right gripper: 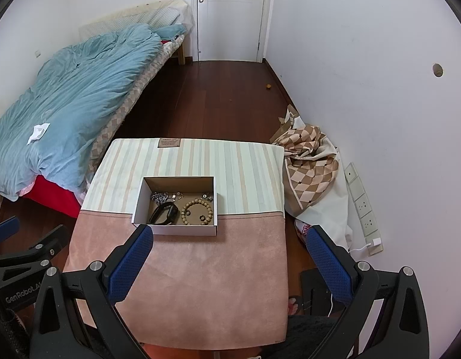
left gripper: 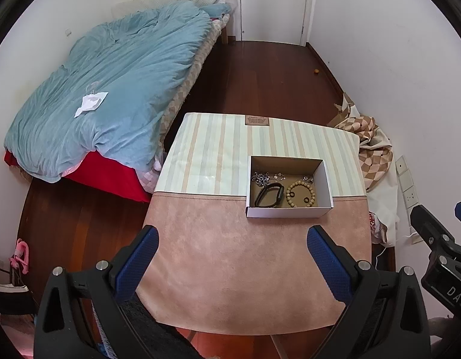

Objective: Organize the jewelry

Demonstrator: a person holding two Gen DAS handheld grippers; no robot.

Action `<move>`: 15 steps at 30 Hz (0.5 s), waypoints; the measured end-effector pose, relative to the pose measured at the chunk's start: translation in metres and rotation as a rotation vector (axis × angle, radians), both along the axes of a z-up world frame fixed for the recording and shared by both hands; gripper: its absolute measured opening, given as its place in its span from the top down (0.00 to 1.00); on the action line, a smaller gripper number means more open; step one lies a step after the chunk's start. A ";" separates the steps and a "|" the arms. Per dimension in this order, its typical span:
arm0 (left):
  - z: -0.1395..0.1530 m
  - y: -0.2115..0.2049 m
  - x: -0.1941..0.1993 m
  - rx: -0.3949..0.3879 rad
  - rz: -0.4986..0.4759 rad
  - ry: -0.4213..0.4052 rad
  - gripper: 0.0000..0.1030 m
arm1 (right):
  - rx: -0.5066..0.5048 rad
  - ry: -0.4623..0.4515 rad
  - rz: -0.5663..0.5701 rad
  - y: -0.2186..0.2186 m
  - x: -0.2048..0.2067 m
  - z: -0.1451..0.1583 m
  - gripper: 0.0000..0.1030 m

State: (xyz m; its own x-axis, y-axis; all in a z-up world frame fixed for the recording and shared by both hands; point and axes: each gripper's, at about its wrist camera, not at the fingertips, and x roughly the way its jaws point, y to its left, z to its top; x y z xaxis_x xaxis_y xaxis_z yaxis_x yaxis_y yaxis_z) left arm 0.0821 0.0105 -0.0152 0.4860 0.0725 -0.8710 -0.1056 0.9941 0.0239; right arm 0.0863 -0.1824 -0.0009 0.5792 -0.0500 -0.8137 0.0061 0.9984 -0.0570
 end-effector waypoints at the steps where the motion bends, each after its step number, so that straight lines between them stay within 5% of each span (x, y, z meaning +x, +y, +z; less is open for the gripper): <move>1: 0.000 0.000 0.000 0.000 -0.002 0.000 0.02 | -0.001 0.000 0.000 0.000 0.000 0.000 0.00; 15: 0.000 0.001 -0.002 -0.002 0.004 -0.006 0.02 | -0.001 0.001 0.005 0.000 -0.001 0.000 0.00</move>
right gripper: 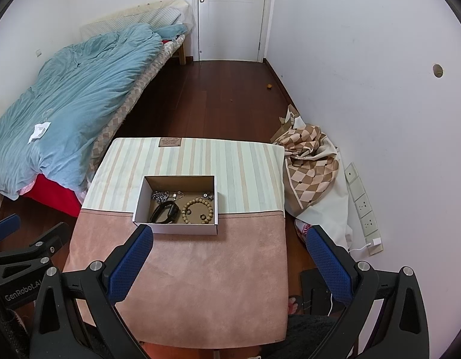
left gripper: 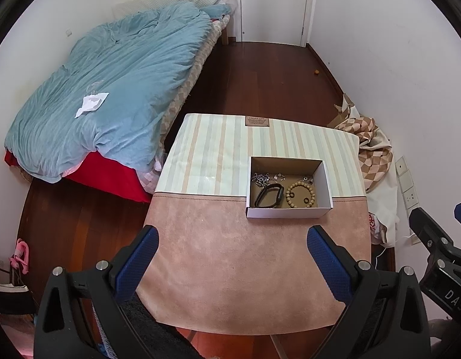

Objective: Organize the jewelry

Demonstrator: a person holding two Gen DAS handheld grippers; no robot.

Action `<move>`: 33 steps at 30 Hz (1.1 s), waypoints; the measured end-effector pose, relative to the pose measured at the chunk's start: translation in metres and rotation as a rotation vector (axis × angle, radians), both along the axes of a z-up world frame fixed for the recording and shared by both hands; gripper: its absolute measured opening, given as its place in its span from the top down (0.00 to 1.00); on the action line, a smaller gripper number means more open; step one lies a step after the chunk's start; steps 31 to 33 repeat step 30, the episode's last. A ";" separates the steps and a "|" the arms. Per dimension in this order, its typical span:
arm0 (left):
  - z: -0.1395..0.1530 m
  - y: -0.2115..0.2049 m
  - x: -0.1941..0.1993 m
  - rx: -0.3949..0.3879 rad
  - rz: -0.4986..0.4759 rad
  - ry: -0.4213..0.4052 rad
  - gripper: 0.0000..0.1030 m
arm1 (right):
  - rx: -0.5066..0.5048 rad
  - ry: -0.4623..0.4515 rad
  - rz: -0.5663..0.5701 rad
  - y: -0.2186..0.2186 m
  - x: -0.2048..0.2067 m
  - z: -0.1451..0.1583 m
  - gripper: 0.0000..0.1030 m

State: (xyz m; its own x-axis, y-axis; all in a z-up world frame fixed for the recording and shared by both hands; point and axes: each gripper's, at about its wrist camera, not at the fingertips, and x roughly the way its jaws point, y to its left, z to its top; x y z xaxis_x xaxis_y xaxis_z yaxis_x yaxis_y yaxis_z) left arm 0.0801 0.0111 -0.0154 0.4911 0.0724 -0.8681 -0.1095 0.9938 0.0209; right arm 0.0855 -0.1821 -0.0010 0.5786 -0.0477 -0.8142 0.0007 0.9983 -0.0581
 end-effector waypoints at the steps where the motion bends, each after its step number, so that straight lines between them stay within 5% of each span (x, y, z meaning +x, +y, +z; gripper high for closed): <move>1: 0.001 0.000 -0.001 0.000 0.000 -0.001 0.02 | 0.001 -0.001 -0.001 0.000 0.000 0.000 0.00; 33: 0.011 -0.004 -0.006 0.005 0.001 -0.026 0.02 | -0.005 -0.004 0.004 -0.001 -0.003 0.004 0.00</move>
